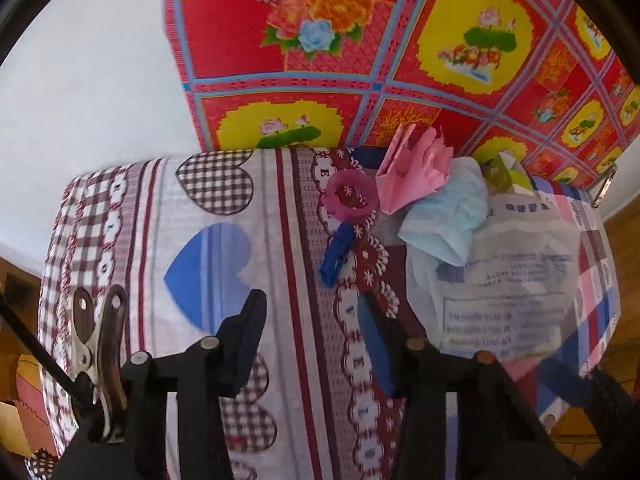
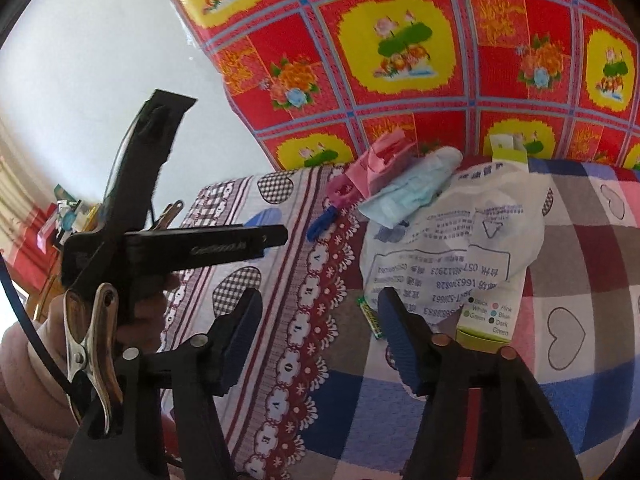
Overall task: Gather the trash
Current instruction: 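Close the left tool on the blue clip while the right tool approaches the green battery, then close the right tool on the green battery and lift it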
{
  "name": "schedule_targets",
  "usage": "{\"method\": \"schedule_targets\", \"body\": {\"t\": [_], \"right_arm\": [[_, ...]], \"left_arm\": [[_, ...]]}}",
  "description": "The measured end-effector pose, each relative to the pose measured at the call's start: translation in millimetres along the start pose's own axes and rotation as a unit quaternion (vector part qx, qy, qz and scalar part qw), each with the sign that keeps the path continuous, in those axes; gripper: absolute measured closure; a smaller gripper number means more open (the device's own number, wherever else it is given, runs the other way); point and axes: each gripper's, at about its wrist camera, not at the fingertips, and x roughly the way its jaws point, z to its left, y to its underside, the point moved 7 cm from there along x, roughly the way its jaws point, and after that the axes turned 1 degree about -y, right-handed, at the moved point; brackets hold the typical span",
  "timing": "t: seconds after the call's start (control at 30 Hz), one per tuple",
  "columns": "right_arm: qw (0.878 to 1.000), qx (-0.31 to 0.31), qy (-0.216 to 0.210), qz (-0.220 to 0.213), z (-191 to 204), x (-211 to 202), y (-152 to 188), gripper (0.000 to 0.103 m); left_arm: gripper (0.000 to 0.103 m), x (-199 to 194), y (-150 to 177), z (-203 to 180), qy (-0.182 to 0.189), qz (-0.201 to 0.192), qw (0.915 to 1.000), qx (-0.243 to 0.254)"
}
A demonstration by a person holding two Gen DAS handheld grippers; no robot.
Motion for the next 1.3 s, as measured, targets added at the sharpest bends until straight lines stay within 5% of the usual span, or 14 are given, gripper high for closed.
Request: {"method": "schedule_targets", "body": {"t": [0.63, 0.77, 0.9, 1.3], "right_arm": [[0.999, 0.011, 0.005, 0.036, -26, 19, 13, 0.048], [0.999, 0.012, 0.005, 0.039, -27, 20, 15, 0.048], [0.999, 0.013, 0.006, 0.04, -29, 19, 17, 0.048], [0.999, -0.002, -0.003, 0.046, -23, 24, 15, 0.048]], "left_arm": [[0.061, 66, -19, -24, 0.002, 0.007, 0.9995, 0.032], [0.076, 73, -23, -29, -0.009, 0.003, 0.9993, 0.036], [0.087, 75, -31, -34, -0.004, 0.007, 0.9998, 0.016], [0.088, 55, -21, -7, 0.008, 0.008, 0.9999, -0.008]]}}
